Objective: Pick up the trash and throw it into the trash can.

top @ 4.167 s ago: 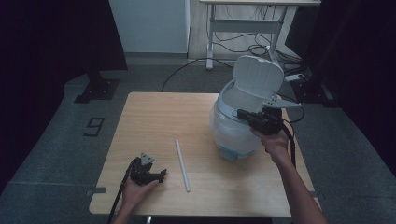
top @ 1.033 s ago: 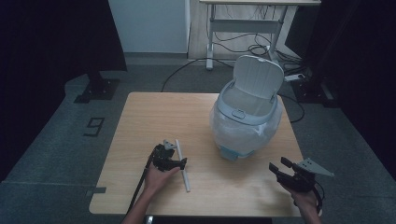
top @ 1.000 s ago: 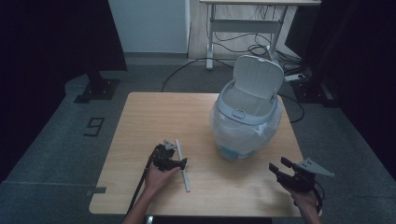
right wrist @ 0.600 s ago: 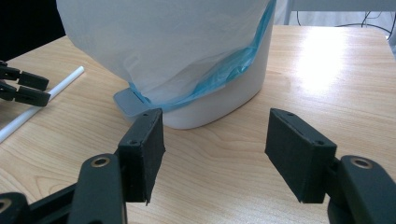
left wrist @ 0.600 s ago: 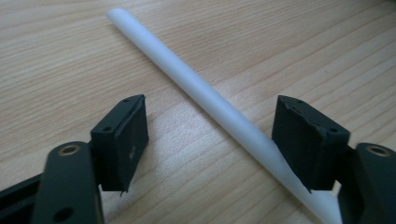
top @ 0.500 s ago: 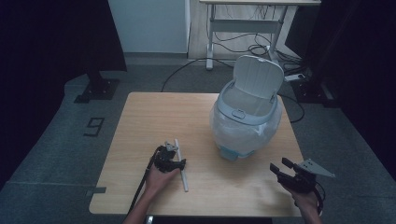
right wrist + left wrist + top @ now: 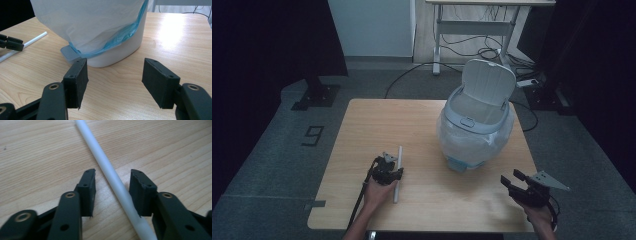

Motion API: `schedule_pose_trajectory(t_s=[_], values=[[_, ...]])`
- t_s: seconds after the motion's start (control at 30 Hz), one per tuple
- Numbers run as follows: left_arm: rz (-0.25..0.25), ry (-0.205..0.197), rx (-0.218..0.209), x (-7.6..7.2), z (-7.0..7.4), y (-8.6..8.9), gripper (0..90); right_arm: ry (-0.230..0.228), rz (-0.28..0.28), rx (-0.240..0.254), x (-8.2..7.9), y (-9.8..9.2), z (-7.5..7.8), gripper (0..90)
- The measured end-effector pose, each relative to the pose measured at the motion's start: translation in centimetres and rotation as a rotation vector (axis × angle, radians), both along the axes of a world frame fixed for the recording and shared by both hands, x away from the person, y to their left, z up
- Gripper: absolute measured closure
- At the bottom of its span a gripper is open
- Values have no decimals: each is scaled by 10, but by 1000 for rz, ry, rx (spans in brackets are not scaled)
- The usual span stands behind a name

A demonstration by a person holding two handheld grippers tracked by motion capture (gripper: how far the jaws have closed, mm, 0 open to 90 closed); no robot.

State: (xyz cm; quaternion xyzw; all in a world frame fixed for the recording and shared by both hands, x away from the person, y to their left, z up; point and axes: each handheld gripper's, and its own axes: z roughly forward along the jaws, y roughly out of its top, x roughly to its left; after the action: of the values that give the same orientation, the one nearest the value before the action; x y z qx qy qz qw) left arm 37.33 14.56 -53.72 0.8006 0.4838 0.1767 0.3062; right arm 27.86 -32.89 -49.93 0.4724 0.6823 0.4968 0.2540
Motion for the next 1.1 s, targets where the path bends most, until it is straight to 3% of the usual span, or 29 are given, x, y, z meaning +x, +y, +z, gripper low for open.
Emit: schedule_pose_trajectory(t_s=[0.2, 0.33, 0.6, 0.83, 1.1], values=[[18, 1, -8, 1, 0, 4, 709, 4, 1, -4, 0, 2, -1, 368], [28, 14, -40, 3, 0, 9, 788, 5, 1, -7, 0, 2, -2, 368], [26, -6, -44, 2, 1, 12, 799, 3, -4, -6, 0, 0, -2, 371], [36, -61, -116, -6, 16, 25, 800, 2, -7, -4, 0, -2, -2, 371], [31, -85, -182, -12, 28, 34, 800, 2, -12, 1, -1, -4, -2, 372]])
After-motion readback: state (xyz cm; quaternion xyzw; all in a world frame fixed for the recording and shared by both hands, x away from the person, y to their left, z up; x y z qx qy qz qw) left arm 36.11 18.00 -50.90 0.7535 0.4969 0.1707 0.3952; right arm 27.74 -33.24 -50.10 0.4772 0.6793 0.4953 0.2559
